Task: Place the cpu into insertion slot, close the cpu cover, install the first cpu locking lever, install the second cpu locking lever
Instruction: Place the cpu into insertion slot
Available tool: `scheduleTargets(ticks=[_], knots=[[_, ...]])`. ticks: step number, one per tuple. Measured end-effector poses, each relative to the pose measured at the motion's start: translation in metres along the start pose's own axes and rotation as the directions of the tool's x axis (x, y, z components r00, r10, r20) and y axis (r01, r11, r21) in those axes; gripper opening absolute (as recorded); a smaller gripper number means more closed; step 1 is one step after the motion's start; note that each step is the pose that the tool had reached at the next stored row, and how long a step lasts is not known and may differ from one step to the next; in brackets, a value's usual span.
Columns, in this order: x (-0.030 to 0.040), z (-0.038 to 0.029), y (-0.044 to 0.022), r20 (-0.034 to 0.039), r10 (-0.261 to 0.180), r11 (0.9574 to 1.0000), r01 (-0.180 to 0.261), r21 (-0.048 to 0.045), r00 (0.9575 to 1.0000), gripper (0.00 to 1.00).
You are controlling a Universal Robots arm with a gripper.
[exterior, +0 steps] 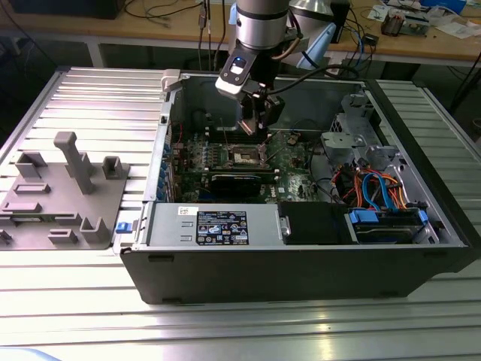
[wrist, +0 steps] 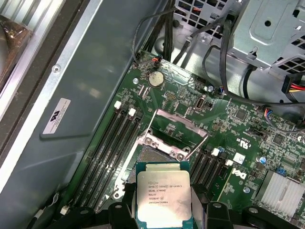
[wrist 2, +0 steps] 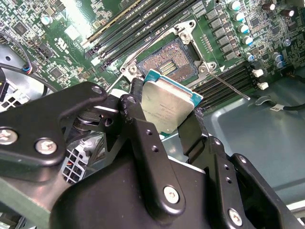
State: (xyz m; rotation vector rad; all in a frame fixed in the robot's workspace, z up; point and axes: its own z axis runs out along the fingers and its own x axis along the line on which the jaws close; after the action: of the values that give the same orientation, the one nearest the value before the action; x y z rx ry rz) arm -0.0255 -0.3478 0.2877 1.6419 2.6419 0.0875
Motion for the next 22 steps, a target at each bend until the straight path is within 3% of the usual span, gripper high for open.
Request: scheduleTargets(ticks=[22], knots=[[0.0000,0.0005,0.0000,0.0014,0.022,0.9998,-0.022,-0.0001,0.9998,0.54]])
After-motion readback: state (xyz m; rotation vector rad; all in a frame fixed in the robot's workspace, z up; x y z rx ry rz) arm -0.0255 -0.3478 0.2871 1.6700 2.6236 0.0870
